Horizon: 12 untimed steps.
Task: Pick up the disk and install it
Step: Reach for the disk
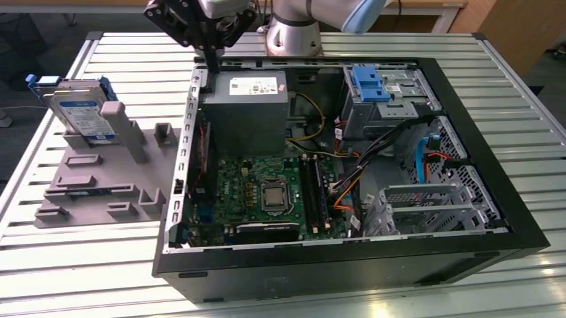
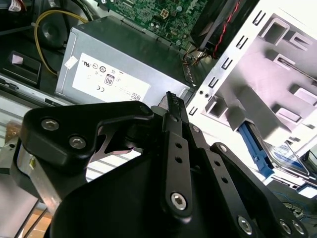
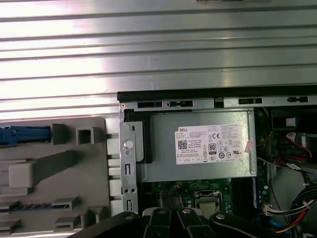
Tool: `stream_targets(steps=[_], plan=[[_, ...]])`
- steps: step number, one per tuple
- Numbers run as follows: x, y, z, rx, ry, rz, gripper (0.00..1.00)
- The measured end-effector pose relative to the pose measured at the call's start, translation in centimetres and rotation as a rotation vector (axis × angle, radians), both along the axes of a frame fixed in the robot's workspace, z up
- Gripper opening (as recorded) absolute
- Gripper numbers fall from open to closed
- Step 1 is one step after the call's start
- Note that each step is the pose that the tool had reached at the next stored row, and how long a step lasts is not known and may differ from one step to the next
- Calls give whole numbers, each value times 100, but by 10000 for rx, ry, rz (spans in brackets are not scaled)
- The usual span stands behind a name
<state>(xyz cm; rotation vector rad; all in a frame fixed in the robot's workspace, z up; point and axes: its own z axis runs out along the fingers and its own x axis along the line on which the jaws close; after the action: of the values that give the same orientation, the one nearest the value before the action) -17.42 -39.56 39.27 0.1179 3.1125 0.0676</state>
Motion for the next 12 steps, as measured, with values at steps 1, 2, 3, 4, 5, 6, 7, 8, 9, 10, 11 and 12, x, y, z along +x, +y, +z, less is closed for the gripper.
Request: stream_targets(steps=[1,2,3,4,5,6,7,8,9,10,11,12], plan=[[-4,0,0,0,0,0,11],[-8,0,-1,0,0,0,11],[-13,0,-1,1,-1,-1,11],[-17,0,-1,1,-1,0,11],[-23,0,-1,0,0,0,11],[-28,1,-2,0,-1,0,11],[-35,2,-2,1,-1,0,11],[-42,3,-2,0,0,0,11],[-48,5,-2,0,0,0,11],[-55,8,-2,0,0,0,11],[-61,11,-2,0,0,0,11],[-68,13,-2,0,0,-1,11]])
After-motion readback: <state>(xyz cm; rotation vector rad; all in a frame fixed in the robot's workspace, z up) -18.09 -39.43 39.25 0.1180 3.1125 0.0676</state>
